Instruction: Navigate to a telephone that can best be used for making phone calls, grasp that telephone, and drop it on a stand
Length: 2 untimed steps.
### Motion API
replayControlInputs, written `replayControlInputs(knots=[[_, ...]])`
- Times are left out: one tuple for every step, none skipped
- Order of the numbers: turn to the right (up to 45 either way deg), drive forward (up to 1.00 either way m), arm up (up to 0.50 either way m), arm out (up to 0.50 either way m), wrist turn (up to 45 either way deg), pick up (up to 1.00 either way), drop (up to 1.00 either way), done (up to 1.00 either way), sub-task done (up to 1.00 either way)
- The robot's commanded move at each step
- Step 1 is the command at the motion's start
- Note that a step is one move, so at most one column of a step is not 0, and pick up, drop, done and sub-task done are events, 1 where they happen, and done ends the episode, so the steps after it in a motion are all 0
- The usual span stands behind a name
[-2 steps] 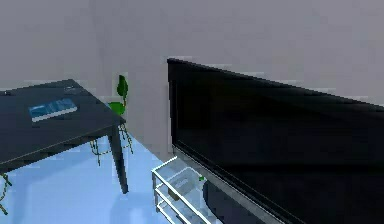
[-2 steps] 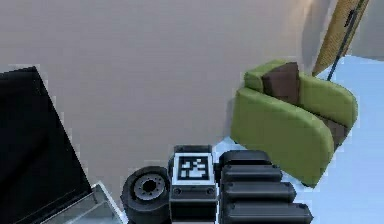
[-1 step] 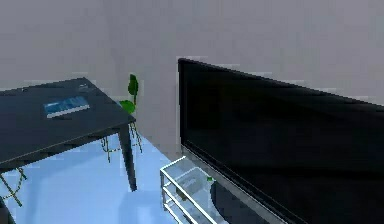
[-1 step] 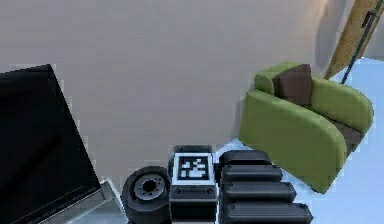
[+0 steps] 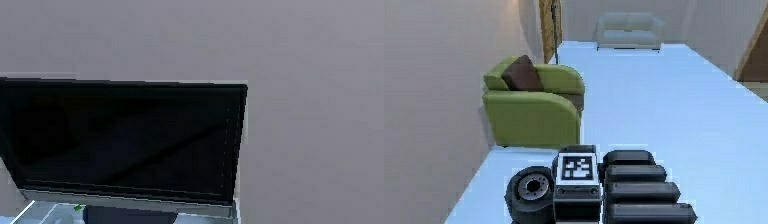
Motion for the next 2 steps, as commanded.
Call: replayControlInputs(knots=[[30.0,0.0,0.0,0.0,0.0,0.0,0.0,0.0,0.0],[-45.0,0.0,0.0,0.0,0.0,0.0,0.0,0.0,0.0]])
